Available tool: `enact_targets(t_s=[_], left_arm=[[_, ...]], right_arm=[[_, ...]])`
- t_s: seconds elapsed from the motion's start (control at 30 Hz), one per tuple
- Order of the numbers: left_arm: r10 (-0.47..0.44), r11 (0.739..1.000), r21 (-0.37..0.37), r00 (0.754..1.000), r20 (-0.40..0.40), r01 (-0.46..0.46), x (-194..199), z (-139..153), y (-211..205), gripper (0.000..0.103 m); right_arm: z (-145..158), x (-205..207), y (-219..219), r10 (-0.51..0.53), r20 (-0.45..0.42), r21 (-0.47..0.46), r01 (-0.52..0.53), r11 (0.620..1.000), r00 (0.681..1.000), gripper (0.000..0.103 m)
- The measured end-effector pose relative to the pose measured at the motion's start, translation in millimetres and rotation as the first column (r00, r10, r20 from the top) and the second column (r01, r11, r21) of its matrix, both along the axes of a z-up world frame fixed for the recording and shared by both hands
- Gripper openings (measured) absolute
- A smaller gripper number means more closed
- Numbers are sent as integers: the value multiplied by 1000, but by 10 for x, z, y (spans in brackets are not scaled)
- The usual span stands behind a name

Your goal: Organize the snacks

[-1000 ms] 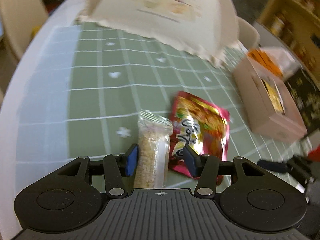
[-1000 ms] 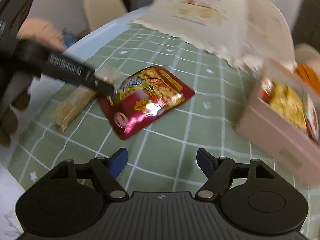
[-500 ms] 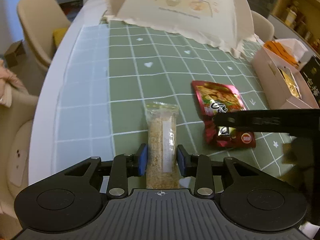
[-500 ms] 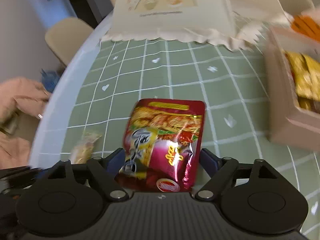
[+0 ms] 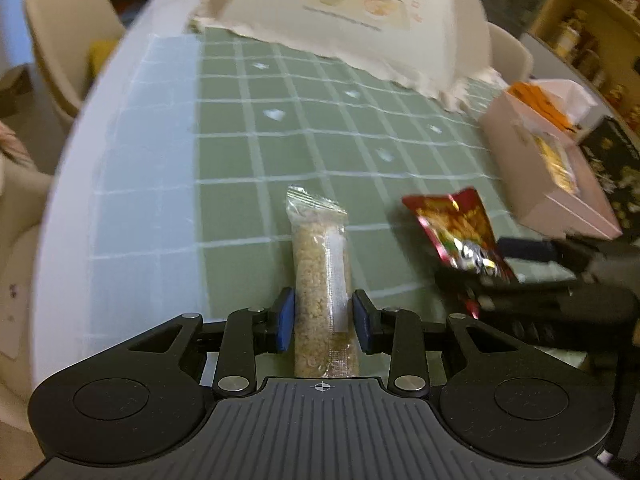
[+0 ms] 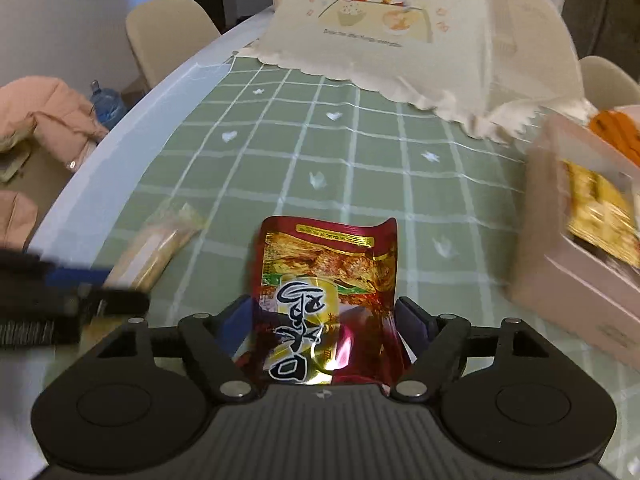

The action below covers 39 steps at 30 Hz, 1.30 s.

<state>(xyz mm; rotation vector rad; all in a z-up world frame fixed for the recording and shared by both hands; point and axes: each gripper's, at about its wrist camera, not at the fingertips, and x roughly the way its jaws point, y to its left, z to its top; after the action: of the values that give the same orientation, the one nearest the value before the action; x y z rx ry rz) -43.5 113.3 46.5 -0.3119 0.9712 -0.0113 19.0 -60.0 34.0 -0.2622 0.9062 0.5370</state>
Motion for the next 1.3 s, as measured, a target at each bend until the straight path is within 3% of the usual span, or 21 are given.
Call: enact_targets(t_s=[0.13,0.3,0.47,0.5,0.6,0.7,0.8,0.93,1.3], left_arm=[[-96,995,-12,995,-3,95,31,18,-301,36],[-203,979,-38,979,-8,202,59,44,-661,35],[-227,974,-26,974,-23,226,38,29,-812,36],[-224,974,-26,974,-26,223,29,30,-821,36],[-213,977,-31,977,-33,212,29,25,-789,36],[-210,977,-30,977,-34,209,14,37,-775,36],[-210,977,-25,977,-34,210,7,40,-779,36],[-213,977,-22,976,-33,212,7,41,-786,36],[-241,971,-15,970,-21,241,14,23,-807,36]], right_arm=[[40,-242,-388,-24,24,-24,24,999,999,57],[132,-404,-775,-93,40,-13,94,996,995,51],[168,-433,-1063,-153,21,42,152,987,988,50],[173,-422,-1106,-158,5,62,157,986,987,52],[156,-342,-1179,-207,-12,102,207,973,978,73],[116,-283,-1245,-248,-3,115,247,962,969,74],[-7,-186,-1312,-283,-61,113,288,951,957,75],[-82,-170,-1379,-296,-112,166,312,936,949,84],[-190,-251,-1139,-297,-5,97,296,950,955,103]])
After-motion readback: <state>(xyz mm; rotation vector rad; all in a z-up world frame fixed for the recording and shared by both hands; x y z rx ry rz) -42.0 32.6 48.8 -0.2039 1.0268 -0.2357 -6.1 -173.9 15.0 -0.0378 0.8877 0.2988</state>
